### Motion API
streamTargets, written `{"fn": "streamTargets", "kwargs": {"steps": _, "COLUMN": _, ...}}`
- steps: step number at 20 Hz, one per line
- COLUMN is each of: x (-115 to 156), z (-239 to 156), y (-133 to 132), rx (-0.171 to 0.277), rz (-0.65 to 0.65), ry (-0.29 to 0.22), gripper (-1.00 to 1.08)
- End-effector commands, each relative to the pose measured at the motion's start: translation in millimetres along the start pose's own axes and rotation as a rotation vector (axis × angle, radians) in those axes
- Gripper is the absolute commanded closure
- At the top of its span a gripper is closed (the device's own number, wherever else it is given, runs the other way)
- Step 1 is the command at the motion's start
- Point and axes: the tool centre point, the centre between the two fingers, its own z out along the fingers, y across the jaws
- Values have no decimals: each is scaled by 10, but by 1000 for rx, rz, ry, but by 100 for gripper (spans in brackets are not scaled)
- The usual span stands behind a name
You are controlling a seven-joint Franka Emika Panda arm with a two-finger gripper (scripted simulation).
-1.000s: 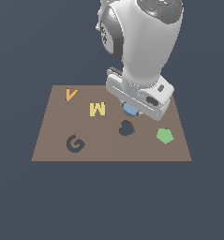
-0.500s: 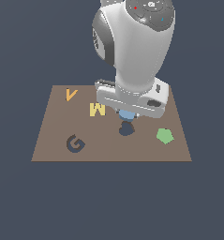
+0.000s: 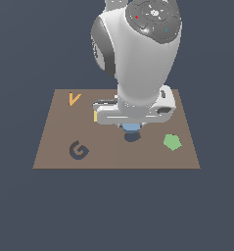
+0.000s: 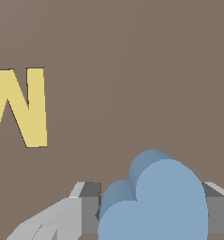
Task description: Insert a designated object into the corresponding slot on a board.
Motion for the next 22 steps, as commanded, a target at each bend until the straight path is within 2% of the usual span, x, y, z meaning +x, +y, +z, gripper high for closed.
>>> {"fn": "streamTargets", "kwargs": {"steps": 1, "x": -55, "z": -4, "y": -6, "rx": 0, "rz": -74, "ry": 0, "gripper": 108}}
{"fn": "streamTargets", "kwargs": {"steps": 12, "x": -211, "z": -8, "y": 5, "rx": 0, "rz": -283, "ry": 1, "gripper": 108}}
{"fn": "streamTargets", "kwargs": {"steps": 22, "x": -246, "z": -7, "y": 16, "rx": 0, "rz": -332, "ry": 1, "gripper": 108}}
